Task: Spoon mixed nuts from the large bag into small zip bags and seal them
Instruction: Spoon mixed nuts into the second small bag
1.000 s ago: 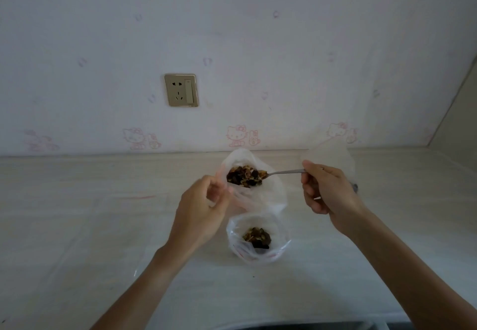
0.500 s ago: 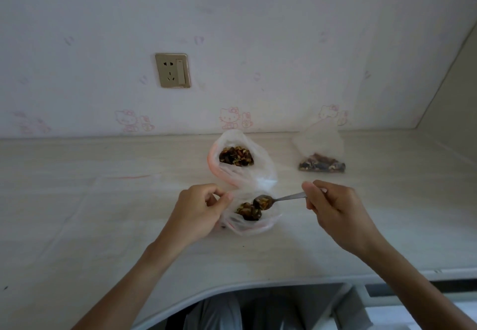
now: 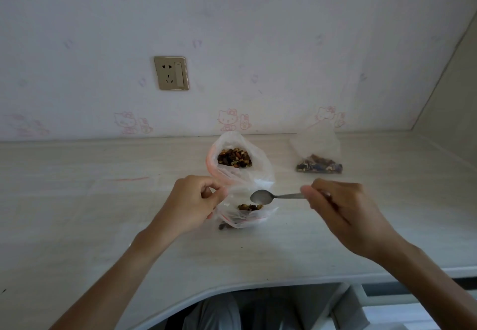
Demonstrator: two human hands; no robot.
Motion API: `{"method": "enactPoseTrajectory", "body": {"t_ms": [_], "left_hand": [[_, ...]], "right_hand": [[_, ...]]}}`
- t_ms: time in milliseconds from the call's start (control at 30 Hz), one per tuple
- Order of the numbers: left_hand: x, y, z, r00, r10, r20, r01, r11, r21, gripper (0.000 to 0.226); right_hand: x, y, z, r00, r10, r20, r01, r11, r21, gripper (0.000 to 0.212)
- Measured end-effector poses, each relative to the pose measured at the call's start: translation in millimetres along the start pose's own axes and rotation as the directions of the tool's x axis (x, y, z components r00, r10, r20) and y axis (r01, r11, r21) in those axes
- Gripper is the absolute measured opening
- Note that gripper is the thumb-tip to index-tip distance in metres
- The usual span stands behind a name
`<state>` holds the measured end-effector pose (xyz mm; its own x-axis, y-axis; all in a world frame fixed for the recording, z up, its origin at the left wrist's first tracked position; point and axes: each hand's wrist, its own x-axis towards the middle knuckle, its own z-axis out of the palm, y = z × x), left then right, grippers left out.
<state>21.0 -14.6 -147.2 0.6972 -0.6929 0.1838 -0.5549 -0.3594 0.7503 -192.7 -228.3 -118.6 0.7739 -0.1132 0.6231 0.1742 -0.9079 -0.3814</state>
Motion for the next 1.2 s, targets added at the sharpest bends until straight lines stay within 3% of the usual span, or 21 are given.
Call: {"method": "enactPoseTrajectory", "body": {"t_ms": [133, 267, 467, 567, 733, 800, 933, 1200], "left_hand": [[-2.4, 0.0, 2.5, 0.999, 0.034, -0.012, -0.034, 0.998, 0.051, 0.010], [-1.1, -5.0, 3.2, 0.999, 0.008, -0.050, -0.007, 1.000, 0.021, 0.014], [23.1, -24.5, -1.5, 0.964, -0.191, -0.187, 0.172, 0.979, -0.110, 0.041], [42.9, -30.6, -1.7, 0.926, -0.295, -0.237, 0.275, 0.955, -0.115, 0.051], [75.5, -19.2, 6.6, 0.902, -0.388, -0.192, 0.381, 0.922, -0.073, 0.078], [86.3, -15.5, 11.6, 0.900, -0.400, -0.173, 0.398, 0.916, -0.046, 0.071], [90.4, -23.3, 20.3, 0.927, -0.363, -0.092, 0.366, 0.930, 0.019, 0.036], [79.9, -30.9, 18.6, 0.956, -0.285, -0.070, 0.282, 0.958, -0.046, 0.030]], "right_hand": [[6.7, 2.1, 10.0, 0.934, 0.358, 0.000, -0.313, 0.816, 0.485, 0.054], [20.7, 11.8, 25.3, 0.790, 0.602, 0.117, -0.519, 0.554, 0.651, 0.051], [47.2, 25.5, 47.4, 0.709, 0.681, 0.184, -0.601, 0.447, 0.662, 0.048], [62.0, 30.5, 55.8, 0.682, 0.708, 0.184, -0.638, 0.453, 0.623, 0.046], [83.0, 35.5, 67.1, 0.667, 0.730, 0.146, -0.674, 0.508, 0.536, 0.045], [87.9, 38.4, 70.4, 0.644, 0.749, 0.154, -0.708, 0.508, 0.490, 0.045], [90.0, 45.3, 73.0, 0.576, 0.779, 0.248, -0.781, 0.434, 0.450, 0.037], [97.5, 49.0, 93.8, 0.493, 0.833, 0.251, -0.817, 0.345, 0.461, 0.033]]}}
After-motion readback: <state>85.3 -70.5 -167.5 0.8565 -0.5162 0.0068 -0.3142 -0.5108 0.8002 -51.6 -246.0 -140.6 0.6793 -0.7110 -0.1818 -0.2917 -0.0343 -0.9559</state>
